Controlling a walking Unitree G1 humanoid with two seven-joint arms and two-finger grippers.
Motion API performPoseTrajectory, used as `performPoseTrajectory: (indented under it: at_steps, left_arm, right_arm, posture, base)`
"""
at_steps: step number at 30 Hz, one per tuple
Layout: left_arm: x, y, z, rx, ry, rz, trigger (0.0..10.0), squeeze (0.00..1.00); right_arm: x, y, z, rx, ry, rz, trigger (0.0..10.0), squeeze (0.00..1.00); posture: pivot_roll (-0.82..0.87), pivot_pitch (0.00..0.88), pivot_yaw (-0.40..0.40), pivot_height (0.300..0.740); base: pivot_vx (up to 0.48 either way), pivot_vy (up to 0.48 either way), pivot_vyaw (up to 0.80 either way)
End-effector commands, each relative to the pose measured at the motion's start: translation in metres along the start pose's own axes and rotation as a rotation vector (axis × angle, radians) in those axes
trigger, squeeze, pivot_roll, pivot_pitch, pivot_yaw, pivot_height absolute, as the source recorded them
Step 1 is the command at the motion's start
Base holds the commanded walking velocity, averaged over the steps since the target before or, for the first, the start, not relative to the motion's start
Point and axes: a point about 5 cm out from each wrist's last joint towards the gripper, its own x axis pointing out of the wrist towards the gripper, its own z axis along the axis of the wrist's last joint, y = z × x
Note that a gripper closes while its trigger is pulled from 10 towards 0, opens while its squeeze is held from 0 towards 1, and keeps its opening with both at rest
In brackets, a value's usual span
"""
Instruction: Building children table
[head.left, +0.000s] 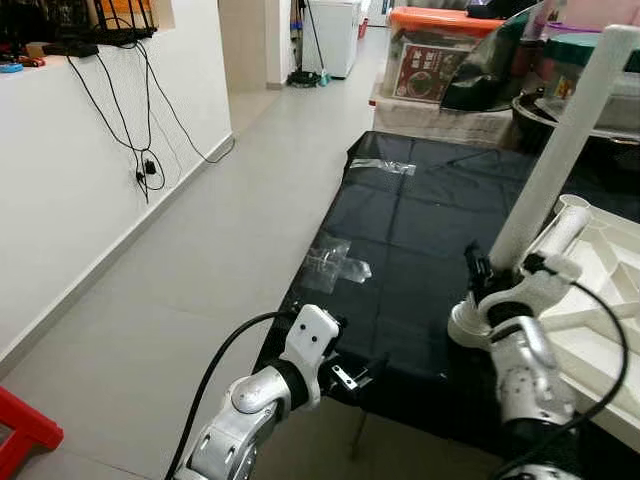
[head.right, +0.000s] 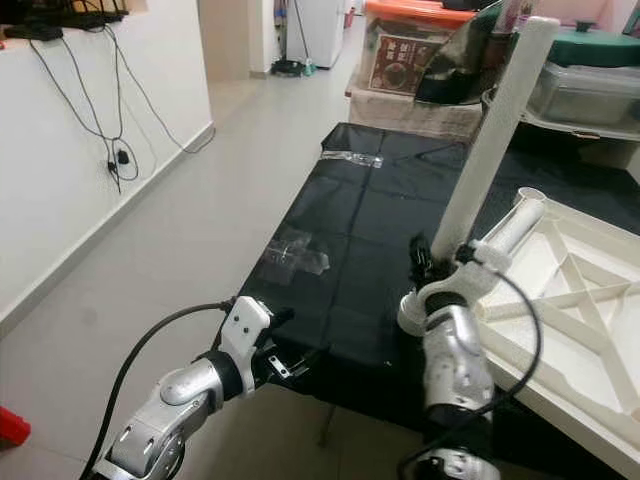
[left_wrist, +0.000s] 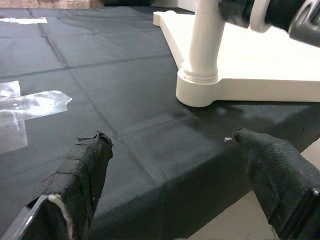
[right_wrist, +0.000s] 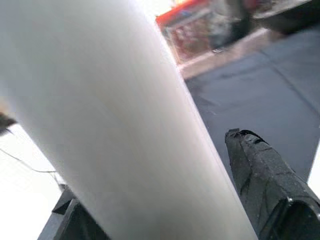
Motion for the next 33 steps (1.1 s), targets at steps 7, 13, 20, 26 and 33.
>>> performPoseTrajectory:
  at_steps: [7, 13, 20, 26, 33]
  left_arm:
    - [0.002, -0.002, 0.003, 0.018, 0.003, -0.012, 10.0, 0.0]
    - [0.002, -0.003, 0.003, 0.018, 0.004, -0.012, 10.0, 0.0]
    - [0.001, -0.003, 0.002, 0.018, 0.006, -0.012, 10.0, 0.0]
    - [0.001, -0.002, 0.003, 0.017, 0.007, -0.011, 10.0, 0.0]
    - [0.0, -0.002, 0.002, 0.014, 0.01, -0.009, 10.0, 0.0]
  right_arm:
    - [-0.012, 0.046, 0.0, -0.106, 0.213, 0.698, 10.0, 0.0]
    - [-0.017, 0.054, -0.013, -0.15, 0.373, 0.917, 10.0, 0.0]
    - [-0.015, 0.055, -0.03, -0.24, 0.483, 0.945, 0.0, 0.0]
    - [0.006, 0.04, -0.034, -0.35, 0.374, 0.564, 0.0, 0.0]
    - [0.007, -0.03, -0.014, -0.288, 0.186, -0.429, 0.0, 0.0]
  posture:
    - [0.13, 0.0, -0.058, 0.74]
    - [0.14, 0.0, -0.063, 0.74]
    - [0.14, 0.0, -0.066, 0.74]
    - [0.14, 0.0, -0.064, 0.74]
    - [0.13, 0.0, -0.055, 0.74]
  base:
    - [0.0, 0.0, 0.0]
    - [0.0, 0.0, 0.0]
    - [0.0, 0.0, 0.0]
    - [0.0, 0.0, 0.0]
    - [0.0, 0.0, 0.0]
